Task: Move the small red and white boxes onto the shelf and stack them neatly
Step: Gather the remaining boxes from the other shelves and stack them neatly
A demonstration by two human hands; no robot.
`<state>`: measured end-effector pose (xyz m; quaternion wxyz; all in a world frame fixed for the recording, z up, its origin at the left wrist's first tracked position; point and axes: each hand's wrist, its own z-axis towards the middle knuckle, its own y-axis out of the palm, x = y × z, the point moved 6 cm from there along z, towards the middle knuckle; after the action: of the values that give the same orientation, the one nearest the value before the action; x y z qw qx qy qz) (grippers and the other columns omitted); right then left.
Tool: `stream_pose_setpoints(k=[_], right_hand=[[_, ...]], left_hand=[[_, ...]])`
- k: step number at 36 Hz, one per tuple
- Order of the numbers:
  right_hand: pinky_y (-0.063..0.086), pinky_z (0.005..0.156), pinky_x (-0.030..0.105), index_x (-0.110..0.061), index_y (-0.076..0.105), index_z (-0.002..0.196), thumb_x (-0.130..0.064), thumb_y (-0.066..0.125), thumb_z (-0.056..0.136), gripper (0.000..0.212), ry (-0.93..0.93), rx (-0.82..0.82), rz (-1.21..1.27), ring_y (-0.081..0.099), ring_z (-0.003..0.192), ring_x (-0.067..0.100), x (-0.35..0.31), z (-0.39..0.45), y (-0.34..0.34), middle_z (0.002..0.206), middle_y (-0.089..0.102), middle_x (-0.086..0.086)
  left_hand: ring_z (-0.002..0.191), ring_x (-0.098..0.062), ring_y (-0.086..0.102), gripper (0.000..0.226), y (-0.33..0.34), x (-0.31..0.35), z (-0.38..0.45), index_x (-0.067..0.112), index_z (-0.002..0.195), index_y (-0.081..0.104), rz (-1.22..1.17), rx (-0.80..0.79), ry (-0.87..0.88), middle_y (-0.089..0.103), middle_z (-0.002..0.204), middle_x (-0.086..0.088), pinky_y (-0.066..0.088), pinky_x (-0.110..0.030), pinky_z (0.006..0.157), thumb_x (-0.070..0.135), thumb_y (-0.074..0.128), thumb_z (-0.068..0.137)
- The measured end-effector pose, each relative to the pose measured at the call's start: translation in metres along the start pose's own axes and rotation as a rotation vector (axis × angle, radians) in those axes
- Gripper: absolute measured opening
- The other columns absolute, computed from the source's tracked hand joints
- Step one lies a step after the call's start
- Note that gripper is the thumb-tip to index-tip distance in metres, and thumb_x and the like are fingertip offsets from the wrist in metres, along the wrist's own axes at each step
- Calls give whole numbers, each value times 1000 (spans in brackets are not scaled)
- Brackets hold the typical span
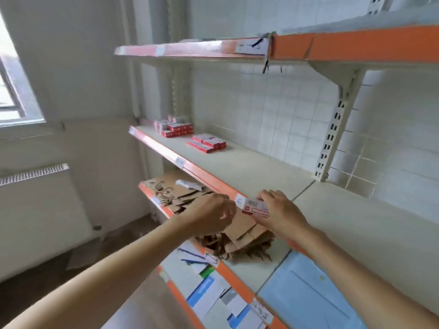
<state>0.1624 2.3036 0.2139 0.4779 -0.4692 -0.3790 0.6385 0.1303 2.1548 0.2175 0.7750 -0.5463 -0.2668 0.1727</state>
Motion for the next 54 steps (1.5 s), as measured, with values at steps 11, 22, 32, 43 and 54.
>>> stream_pose_setpoints(k=[11,22,32,43,54], right_hand=[[42,78,27,-20,46,118,-39,59,86,40,-157,-71,85,39,105,12,-151,128,91,122,50,-3],[33,74,24,-20,47,117,-42,59,87,39,-158,-101,20,41,109,14,-161,211,122,120,51,-3],[38,89,29,-18,48,122,-39,58,88,41,25,-42,-30,40,119,16,-80,301,111,126,50,-2],[31,100,27,-22,50,131,-43,61,87,50,190,-140,118,35,121,21,4,323,149,128,42,1],[30,84,0,-4,69,105,7,45,90,30,290,90,367,53,99,12,44,308,140,100,54,0]], left_hand=[[78,-13,61,16,-62,-180,-78,18,92,68,121,26,-167,65,93,4,54,-34,67,21,53,90],[81,-13,62,18,-57,-258,-56,15,96,68,64,58,-181,66,95,4,54,-29,70,19,51,92],[86,-11,62,16,-63,-302,62,17,100,67,18,70,-46,67,100,3,55,-31,77,20,53,92],[92,-15,60,21,-16,-319,159,14,108,65,-40,-6,96,61,108,-1,52,-35,79,22,55,91],[83,-13,57,29,22,-322,221,16,108,65,-266,-165,297,51,104,-2,50,-24,77,23,69,81]])
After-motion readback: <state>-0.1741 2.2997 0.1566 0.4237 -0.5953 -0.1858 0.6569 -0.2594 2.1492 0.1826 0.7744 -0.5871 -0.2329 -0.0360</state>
